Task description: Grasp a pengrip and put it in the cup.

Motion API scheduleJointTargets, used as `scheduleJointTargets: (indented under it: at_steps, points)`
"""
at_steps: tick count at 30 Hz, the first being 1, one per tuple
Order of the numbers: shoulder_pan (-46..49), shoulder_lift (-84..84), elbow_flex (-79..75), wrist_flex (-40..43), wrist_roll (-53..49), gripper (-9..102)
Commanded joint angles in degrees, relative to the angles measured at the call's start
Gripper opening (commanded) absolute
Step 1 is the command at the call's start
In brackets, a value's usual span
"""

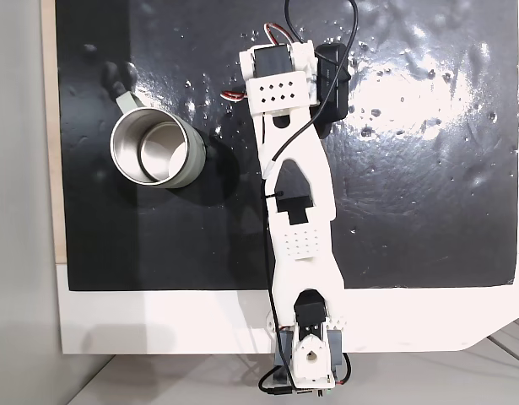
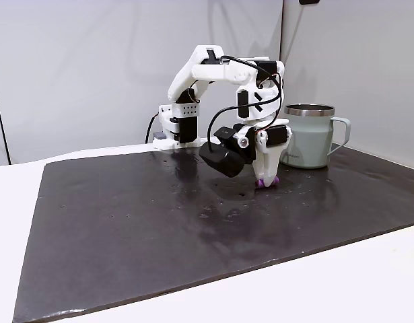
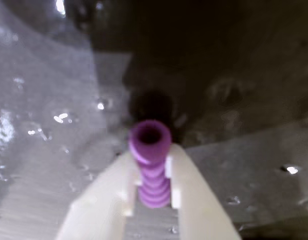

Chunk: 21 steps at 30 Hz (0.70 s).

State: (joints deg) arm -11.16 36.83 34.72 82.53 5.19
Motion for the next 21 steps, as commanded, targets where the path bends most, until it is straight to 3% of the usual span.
scheduleJointTargets:
  at_steps: [1, 21]
  points:
    - [2.02, 0.79, -2.81, -0.53, -0.79, 0]
    - [1.85, 37.53, 1.05, 13.36, -0.7, 0]
